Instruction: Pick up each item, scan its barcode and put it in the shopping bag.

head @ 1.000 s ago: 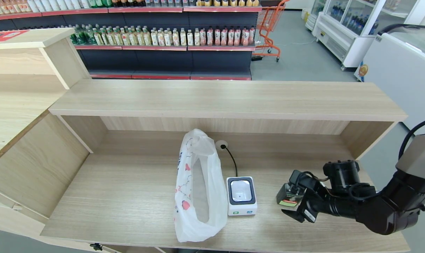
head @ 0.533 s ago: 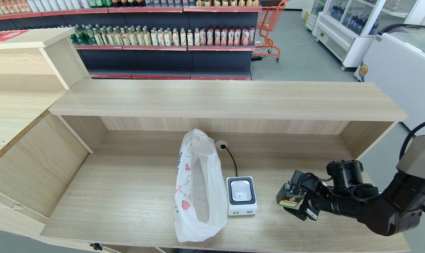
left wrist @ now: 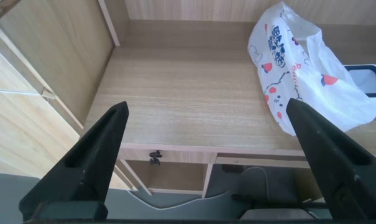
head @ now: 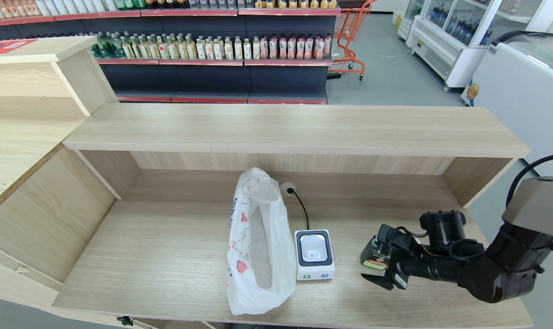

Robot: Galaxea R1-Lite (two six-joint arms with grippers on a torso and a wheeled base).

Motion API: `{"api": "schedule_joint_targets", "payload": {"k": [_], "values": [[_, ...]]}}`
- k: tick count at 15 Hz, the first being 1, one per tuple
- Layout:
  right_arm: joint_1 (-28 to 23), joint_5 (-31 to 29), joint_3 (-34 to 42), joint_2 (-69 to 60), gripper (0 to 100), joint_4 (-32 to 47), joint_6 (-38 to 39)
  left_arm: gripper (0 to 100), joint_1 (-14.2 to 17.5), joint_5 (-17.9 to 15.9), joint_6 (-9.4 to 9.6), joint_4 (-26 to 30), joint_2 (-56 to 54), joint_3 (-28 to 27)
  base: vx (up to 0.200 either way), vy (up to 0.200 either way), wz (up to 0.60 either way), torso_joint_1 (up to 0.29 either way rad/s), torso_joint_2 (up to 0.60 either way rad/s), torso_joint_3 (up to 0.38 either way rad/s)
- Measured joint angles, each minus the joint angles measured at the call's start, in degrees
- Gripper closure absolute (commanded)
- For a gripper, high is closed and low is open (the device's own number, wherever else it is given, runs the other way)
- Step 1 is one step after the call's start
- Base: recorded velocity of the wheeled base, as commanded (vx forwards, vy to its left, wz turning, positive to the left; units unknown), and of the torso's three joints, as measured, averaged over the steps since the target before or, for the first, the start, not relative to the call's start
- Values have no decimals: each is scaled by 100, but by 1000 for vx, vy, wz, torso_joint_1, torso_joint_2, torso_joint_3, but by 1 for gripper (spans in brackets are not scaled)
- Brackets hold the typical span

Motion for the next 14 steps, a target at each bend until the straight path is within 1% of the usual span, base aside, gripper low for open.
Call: {"api": "schedule_joint_targets", "payload": {"k": [1, 6, 10, 12, 14], "values": [[-10, 0, -30, 59, 100, -5, -5, 0, 0, 0, 0, 0, 0, 0, 0, 0, 0, 0, 0, 0], [-22, -158, -191, 247, 100, -49, -7, 0, 2, 0, 0, 0, 0, 0, 0, 0, 0, 0, 0, 0], [-160, -202, -144, 201, 100, -33, -7, 0, 2, 0, -2, 0, 0, 0, 0, 0, 0, 0, 0, 0], [-243, -202, 38, -99, 100, 38, 116, 0, 2, 0, -2, 0, 0, 0, 0, 0, 0, 0, 0, 0], [-322, -187, 355, -712, 100, 389, 436, 0, -2, 0, -2, 0, 0, 0, 0, 0, 0, 0, 0, 0]]}}
